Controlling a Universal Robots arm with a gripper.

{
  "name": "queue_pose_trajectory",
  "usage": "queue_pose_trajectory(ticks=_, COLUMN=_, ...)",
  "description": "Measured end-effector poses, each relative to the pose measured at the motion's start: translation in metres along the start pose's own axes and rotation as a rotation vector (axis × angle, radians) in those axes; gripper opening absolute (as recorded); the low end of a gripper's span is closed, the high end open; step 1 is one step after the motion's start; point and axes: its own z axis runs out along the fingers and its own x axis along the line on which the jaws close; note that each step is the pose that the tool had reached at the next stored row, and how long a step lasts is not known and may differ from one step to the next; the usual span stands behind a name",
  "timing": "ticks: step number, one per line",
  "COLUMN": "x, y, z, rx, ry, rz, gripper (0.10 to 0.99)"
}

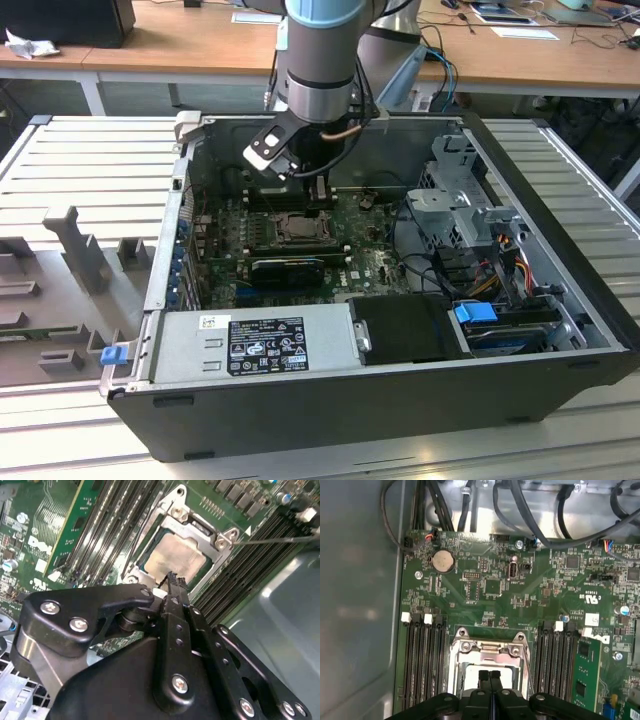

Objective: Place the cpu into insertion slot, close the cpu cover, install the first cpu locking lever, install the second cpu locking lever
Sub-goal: 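Close the cpu cover, then install the first cpu locking lever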

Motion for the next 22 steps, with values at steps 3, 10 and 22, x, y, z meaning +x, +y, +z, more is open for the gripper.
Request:
queue_pose_trajectory(ticks=3, x=0.0004, y=-0.0061, z=-0.0001, rx=0.000, ry=0.0000, rz=0.000, gripper=0.106)
queue_pose_trajectory(ticks=10, x=0.0010, y=-0.0142, z=-0.0002, rx=0.000, ry=-0.0001, rz=0.000, gripper=0.106)
queue_pose_trajectory(ticks=22, x=0.0012, y=-0.0154, z=-0.0046, rx=0.000, ry=0.0000, rz=0.000, gripper=0.106)
